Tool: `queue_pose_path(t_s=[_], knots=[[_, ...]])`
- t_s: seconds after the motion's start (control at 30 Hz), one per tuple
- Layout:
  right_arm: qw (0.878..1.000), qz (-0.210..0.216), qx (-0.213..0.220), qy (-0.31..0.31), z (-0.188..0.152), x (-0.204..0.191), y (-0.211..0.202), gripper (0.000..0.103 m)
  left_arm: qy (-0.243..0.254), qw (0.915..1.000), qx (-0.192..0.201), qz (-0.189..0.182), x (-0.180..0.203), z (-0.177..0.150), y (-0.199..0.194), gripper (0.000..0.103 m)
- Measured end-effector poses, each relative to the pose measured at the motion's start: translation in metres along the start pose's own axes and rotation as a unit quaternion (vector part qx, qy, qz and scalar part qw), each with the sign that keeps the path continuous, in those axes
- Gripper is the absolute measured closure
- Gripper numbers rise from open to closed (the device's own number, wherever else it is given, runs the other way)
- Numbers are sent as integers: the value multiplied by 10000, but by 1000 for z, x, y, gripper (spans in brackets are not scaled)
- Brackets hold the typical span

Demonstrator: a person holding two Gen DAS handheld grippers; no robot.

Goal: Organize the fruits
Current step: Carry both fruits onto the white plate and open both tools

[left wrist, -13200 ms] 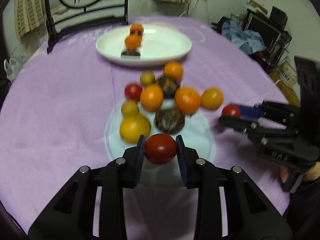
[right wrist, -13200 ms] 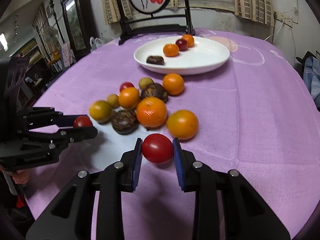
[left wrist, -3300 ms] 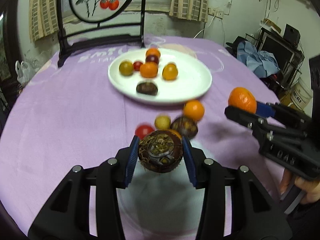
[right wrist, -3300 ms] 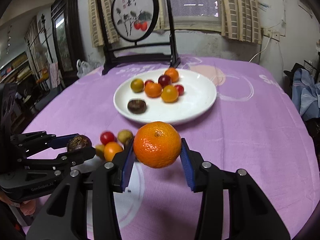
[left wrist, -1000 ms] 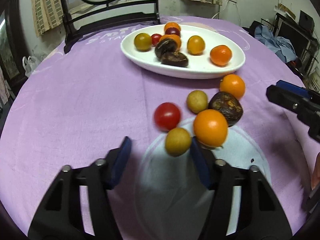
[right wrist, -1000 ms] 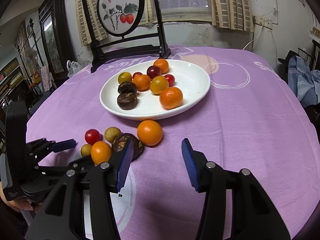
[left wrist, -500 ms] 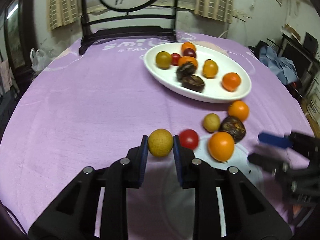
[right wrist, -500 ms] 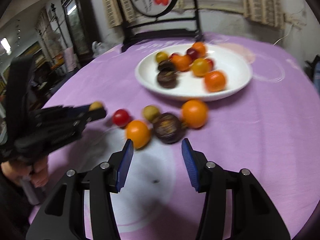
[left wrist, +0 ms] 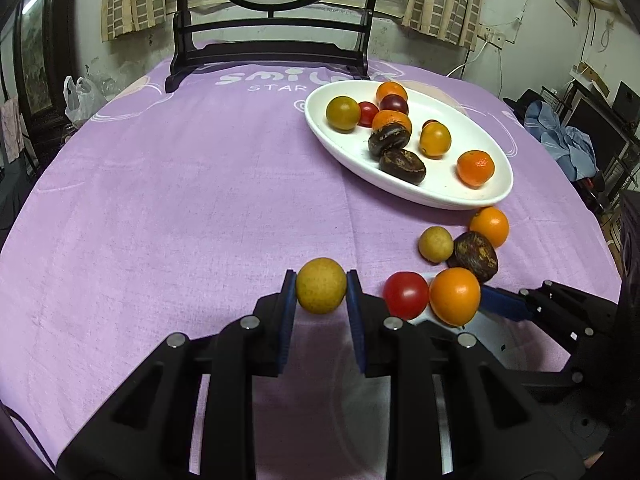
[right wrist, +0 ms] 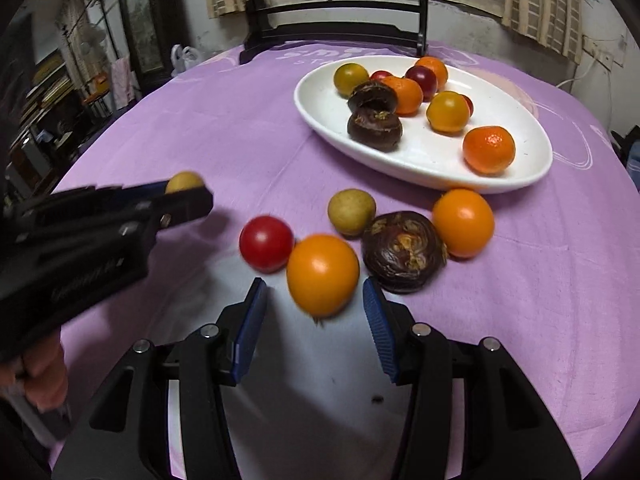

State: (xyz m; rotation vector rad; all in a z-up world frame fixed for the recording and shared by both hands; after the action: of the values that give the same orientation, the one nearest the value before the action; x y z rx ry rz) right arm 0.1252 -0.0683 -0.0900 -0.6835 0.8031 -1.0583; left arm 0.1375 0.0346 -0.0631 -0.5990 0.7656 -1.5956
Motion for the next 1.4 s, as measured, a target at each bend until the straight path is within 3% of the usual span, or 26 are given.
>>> queue_pose_path(t_s=[0.07, 0.13, 0.2, 0.33, 0.47, 0.57, 0.73, 0.87, 1.13, 1.4], knots=[[9999, -96, 61, -15, 1, -2, 2, 52, -25, 10000, -15, 2, -1, 0, 1, 78], [9998, -166, 144, 15, 0, 1, 1, 63, -12, 10000, -3, 21, 0, 0, 0, 78], [9998, -49, 130, 117, 1, 5, -1, 68, 14, 10000, -2, 22, 1, 0, 0, 78], [9995, 209, 89, 233, 0, 10, -10, 68, 47, 10000, -4, 45, 2, -1, 0, 78], [9961, 482, 507, 539, 11, 20, -37, 68, 125, 9999, 2, 43, 6, -2, 0, 78], [9916, 381, 956, 779, 22, 40, -55, 68, 166, 9998, 69, 55, 9, -1, -1, 78], [9877, 179, 1108, 1091, 44, 75, -61, 68, 203, 9992, 46, 331, 8, 2, 2, 78], [9893, 50, 1143, 909, 64, 83, -62, 68, 215, 9998, 52, 30, 14, 25, -1, 78], [9925, 247, 922, 767, 85, 73, -27, 68, 122, 9999, 34, 102, 16, 95, 35, 78], [9941, 287, 739, 740, 93, 68, -1, 68, 40, 9997, -142, 212, 9, 113, 74, 78]])
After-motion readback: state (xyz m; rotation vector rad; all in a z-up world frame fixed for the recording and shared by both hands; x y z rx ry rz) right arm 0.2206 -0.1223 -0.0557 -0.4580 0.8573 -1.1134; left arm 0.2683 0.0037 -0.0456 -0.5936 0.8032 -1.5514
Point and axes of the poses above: each gripper's, at about its wrist camera, not at the fingertips, and y roughly the way its jaws point, x to its right, z to its top, the point moved 6 cm from there along y, roughly the way its jaws point, and after that the axes turned 13 degrees about y, right-handed, at the moved point
